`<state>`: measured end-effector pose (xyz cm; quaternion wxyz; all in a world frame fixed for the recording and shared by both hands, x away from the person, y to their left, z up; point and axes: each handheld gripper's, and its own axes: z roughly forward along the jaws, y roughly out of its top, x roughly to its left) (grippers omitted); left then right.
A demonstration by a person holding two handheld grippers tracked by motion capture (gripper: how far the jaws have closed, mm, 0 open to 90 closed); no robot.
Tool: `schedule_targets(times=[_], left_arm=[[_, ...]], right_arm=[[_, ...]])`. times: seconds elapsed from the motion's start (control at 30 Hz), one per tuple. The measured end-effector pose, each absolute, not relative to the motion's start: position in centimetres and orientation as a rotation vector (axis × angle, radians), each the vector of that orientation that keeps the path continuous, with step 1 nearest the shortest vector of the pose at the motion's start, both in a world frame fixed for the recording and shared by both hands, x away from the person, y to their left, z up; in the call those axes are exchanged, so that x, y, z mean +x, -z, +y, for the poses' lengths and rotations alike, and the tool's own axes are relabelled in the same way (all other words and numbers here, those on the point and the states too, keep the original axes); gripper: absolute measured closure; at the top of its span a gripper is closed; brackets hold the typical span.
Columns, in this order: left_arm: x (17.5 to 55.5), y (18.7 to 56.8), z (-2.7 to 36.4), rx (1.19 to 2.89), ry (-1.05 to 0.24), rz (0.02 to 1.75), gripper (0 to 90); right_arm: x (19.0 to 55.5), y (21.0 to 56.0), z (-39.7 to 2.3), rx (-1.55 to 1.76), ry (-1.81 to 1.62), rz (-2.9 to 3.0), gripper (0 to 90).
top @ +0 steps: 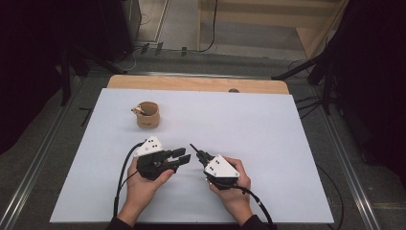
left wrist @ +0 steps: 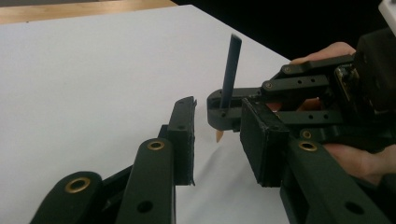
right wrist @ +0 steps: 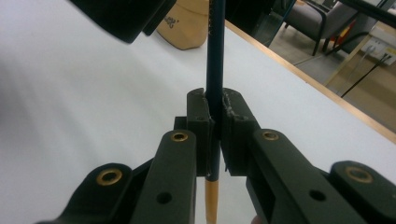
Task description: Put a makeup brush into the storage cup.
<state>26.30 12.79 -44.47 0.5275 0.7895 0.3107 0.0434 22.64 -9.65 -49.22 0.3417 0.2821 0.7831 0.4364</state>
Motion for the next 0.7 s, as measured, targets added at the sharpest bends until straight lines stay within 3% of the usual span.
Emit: schedule_targets(times=[0.3,0.7], left_arm=[[26.3,44.3,12.4,1.918,-0.092,0.761,66.5],[26.4,44.4,12.1,1.957,-0.078,0.817,74.4]], right_arm=[[22.3,49.9,-8.8,0.586,-1.013,2.047,84.5],[22.0,50.3,-8.0,0.433,-0.894,2.041,84.6]])
